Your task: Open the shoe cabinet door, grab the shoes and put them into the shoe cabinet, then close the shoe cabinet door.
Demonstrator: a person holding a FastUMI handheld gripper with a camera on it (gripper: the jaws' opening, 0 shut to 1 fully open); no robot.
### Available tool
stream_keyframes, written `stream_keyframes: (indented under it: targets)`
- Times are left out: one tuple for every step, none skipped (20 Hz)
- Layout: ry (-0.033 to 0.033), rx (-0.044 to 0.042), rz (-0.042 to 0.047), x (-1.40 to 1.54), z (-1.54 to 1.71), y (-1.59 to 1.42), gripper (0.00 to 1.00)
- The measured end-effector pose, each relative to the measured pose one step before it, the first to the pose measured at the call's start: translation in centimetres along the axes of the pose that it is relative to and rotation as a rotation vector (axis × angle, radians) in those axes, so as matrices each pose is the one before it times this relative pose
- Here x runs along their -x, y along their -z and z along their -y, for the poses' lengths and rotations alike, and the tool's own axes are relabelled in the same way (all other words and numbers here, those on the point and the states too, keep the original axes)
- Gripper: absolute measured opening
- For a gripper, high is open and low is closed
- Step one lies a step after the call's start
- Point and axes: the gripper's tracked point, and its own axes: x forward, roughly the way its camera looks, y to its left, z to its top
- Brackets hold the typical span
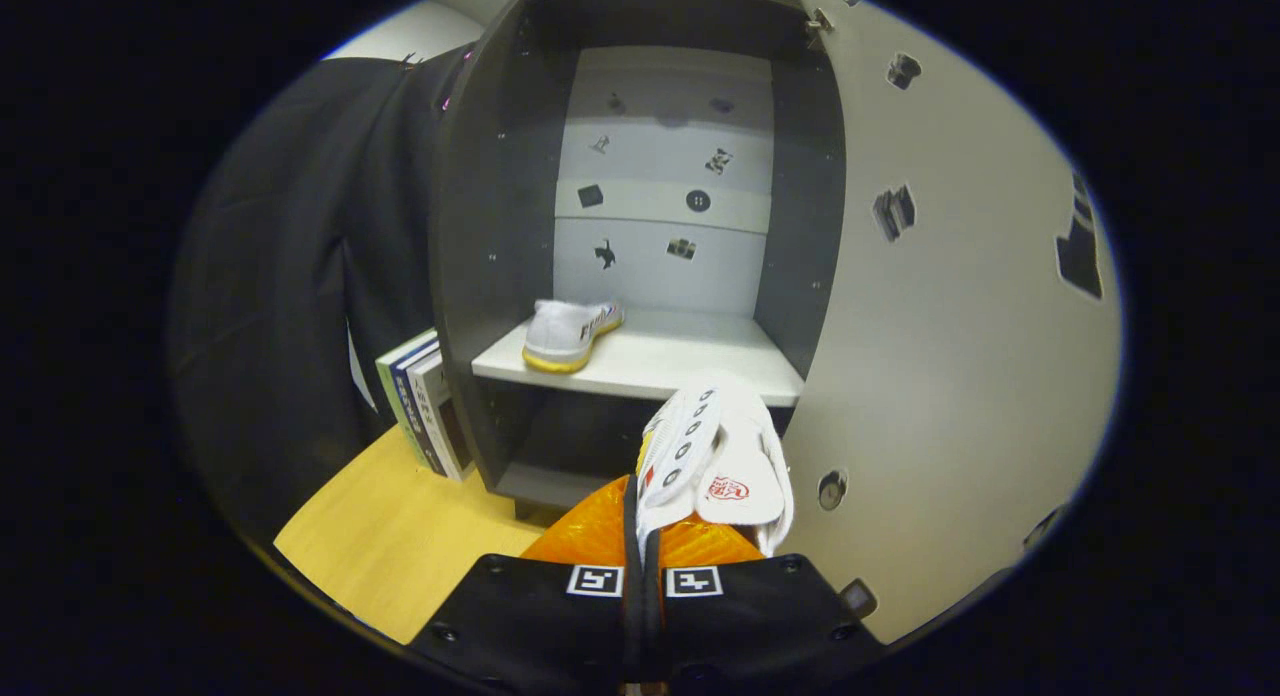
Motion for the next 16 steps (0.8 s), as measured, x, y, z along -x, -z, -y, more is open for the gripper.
stream_keyframes:
  targets:
    - [-0.00046, 0.00092, 0.01896, -0.523, 0.151, -1.654, 0.02]
    - [-0.00061, 0.00926, 0.01319, -0.858, 0.138, -1.505, 0.02]
    - [0.00307, 0.01005, 0.01683, -0.871, 0.236, -1.457, 0.02]
    - [0.00367, 0.01042, 0.01486, -1.006, 0.225, -1.473, 0.02]
    - [0.00558, 0.00711, 0.01969, -0.942, 0.084, -1.459, 0.01]
    - [0.00227, -0.0052, 0.02245, -0.117, -0.331, -1.804, 0.01]
    - [-0.00037, -0.00238, 0.02051, -1.013, 0.174, -1.45, 0.02]
    - [0.00261, 0.00019, 0.0119, -1.666, 0.281, -1.093, 0.02]
    - [0.00507, 0.0041, 0.00784, -1.342, 0.213, -0.714, 0.01]
    - [0.0043, 0.01452, 0.00505, -1.485, 0.181, -0.501, 0.01]
    - [0.00484, 0.01958, 0.00366, -1.396, 0.134, -0.354, 0.02]
    - [0.00542, 0.02278, 0.00058, -1.293, 0.126, -0.234, 0.02]
    - [0.0069, 0.01833, -0.00002, -1.416, 0.088, -0.171, 0.01]
    - [0.00268, 0.00389, 0.00326, -1.327, 0.039, 0.111, 0.01]
    - [-0.0034, -0.00454, -0.0018, -1.369, -0.071, 0.209, 0.01]
    - [-0.00194, 0.00311, -0.01377, -1.411, -0.011, 0.718, 0.01]
